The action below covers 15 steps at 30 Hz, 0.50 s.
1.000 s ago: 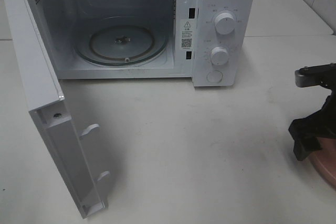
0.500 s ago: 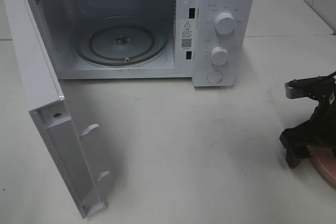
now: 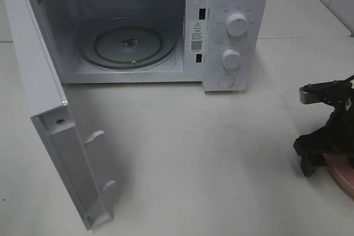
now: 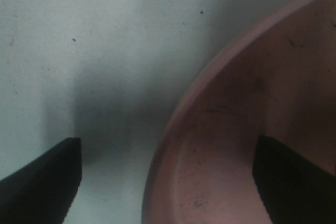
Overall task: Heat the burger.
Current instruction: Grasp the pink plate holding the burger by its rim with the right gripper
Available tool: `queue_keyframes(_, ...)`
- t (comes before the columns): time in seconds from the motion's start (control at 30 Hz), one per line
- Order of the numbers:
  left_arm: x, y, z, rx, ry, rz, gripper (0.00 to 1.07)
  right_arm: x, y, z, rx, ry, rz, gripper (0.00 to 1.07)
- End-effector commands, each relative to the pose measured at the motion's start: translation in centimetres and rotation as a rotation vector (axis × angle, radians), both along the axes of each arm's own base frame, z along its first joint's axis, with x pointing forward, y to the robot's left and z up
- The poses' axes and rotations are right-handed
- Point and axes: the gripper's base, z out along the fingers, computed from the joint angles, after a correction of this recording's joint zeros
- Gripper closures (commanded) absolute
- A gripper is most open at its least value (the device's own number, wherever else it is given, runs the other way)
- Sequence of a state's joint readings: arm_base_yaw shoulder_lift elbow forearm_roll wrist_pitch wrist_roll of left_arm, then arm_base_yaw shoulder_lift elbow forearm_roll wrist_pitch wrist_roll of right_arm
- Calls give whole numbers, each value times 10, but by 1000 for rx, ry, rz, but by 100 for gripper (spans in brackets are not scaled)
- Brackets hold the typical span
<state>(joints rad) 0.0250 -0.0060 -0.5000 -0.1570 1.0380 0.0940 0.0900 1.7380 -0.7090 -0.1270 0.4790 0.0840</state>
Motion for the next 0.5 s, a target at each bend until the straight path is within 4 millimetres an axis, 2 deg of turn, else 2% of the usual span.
queue_keyframes(0.03, -3, 0, 0, -7, -28, -4, 7, -4, -2, -11, -7, 57, -9, 24)
queue_keyframes(0.23, -3, 0, 0, -7, -28, -4, 7, -4, 5, -14, -10, 57, 24, 27)
queue_keyframes(0.3, -3, 0, 0, -7, -28, -4, 7, -4, 5, -14, -11, 61, 23, 34)
queue_keyframes(0.33, -3, 0, 0, -7, -28, -4, 7, -4, 5, -14, -11, 61, 23, 34)
queue_keyframes(0.37, -3, 0, 0, -7, -28, -4, 7, -5, 5, -14, -12, 66, 18, 37)
queue_keyframes(0.4, -3, 0, 0, -7, -28, -4, 7, -5, 4, -14, -16, 74, -1, 46)
queue_keyframes(0.43, -3, 0, 0, -7, -28, -4, 7, -5, 4, -14, -16, 74, -1, 46)
queue_keyframes(0.47, -3, 0, 0, -7, -28, -4, 7, -6, 4, -14, -26, 80, -22, 59)
queue_keyframes(0.5, -3, 0, 0, -7, -28, -4, 7, -6, 3, -14, -33, 83, -37, 67)
